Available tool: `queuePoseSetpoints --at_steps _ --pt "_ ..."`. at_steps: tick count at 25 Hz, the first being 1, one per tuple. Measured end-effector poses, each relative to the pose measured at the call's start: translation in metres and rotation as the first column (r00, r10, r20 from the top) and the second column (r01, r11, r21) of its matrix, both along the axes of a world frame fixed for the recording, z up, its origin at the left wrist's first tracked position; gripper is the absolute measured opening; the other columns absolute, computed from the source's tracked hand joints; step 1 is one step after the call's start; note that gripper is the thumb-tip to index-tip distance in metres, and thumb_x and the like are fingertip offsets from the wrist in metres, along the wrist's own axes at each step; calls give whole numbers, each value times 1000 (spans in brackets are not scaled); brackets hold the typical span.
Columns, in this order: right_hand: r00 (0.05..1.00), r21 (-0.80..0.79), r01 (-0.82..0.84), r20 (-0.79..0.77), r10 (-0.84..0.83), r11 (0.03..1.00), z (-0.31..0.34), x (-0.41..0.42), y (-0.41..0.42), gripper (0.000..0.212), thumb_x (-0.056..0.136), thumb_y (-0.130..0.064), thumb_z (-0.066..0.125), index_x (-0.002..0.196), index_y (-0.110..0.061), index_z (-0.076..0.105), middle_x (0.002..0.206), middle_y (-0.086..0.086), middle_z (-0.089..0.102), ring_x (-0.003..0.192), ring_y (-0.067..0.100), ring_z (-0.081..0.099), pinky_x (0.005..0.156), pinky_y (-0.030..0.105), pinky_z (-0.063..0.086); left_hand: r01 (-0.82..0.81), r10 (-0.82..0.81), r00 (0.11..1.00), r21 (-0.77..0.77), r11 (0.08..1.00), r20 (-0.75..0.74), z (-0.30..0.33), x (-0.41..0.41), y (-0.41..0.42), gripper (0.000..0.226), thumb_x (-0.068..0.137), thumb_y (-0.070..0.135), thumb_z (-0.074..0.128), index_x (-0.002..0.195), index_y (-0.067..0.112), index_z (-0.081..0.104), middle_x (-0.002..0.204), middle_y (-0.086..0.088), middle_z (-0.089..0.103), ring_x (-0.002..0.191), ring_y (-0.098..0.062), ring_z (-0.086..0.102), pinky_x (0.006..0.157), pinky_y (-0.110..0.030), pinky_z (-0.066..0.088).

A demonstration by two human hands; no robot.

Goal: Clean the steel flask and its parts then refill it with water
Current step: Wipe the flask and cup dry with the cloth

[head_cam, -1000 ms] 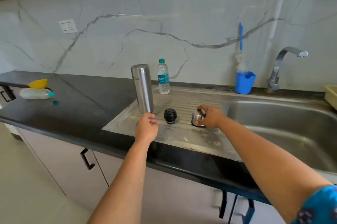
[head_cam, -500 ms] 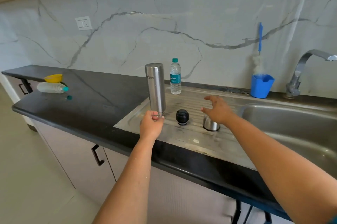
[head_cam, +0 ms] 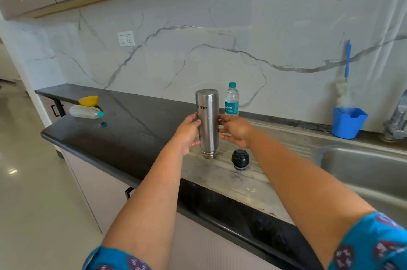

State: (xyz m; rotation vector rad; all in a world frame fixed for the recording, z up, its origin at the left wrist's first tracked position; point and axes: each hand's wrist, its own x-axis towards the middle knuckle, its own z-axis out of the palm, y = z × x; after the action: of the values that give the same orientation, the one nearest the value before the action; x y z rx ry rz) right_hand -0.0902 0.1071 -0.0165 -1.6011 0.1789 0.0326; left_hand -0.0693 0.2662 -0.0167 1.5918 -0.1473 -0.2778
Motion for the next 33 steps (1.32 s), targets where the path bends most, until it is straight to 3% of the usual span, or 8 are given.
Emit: queuePoseSetpoints --at_steps 2,6,9,12,17,21,26,33 --pt "1000 39 16 4 -16 999 0 2 1 56 95 11 34 144 -14 41 135 5 51 116 24 55 100 36 49 3 -3 1000 8 1000 27 -2 0 0 41 108 22 38 148 30 39 135 3 56 105 -18 59 102 -43 48" --pt "998 197 25 44 -34 980 12 -17 6 36 101 -11 42 137 -9 44 133 11 54 110 30 61 98 41 50 -10 8 994 11 1000 107 5 -17 3 40 107 20 38 145 30 44 108 12 61 98 -12 62 94 -37 51" --pt "989 309 10 137 -55 951 33 -49 -3 44 102 -33 43 136 -6 47 134 10 54 110 32 62 96 43 52 -5 18 982 -66 998 189 29 -46 4 28 106 25 42 128 34 56 100 18 61 99 -12 61 92 -37 51" --pt "970 297 53 210 -120 953 55 -102 -30 60 98 -50 41 134 -4 51 133 8 56 111 30 62 93 39 54 96 -52 970 -175 980 238 56 -92 -16 15 105 31 46 106 34 61 103 17 64 102 -16 63 90 -40 54" --pt "906 227 283 256 -337 932 63 -220 -98 65 96 -57 41 132 -5 55 131 5 59 108 26 66 93 37 54 346 -292 930 -259 902 224 57 -168 -102 19 102 37 51 115 27 60 106 13 65 110 -21 61 91 -47 55" --pt "802 266 500 217 -557 824 42 -313 -161 69 96 -59 36 128 -1 55 129 12 59 114 24 61 78 29 58 543 -538 838 -242 804 90 38 -236 -189 42 100 49 46 129 21 56 121 -6 57 110 -26 58 77 -32 58" --pt "676 341 632 198 -710 696 14 -397 -231 62 98 -53 36 134 -4 51 130 10 55 111 22 59 83 33 55 681 -721 683 -259 685 -113 12 -291 -279 63 95 61 46 144 22 44 111 -22 58 96 -28 65 75 -31 58" --pt "659 143 729 118 -743 669 -29 -402 -292 38 97 -42 51 107 -10 68 111 9 70 106 26 64 92 44 53 696 -725 619 -217 684 -301 -13 -288 -342 44 85 45 70 109 10 60 111 -17 65 95 -30 66 75 -39 59"
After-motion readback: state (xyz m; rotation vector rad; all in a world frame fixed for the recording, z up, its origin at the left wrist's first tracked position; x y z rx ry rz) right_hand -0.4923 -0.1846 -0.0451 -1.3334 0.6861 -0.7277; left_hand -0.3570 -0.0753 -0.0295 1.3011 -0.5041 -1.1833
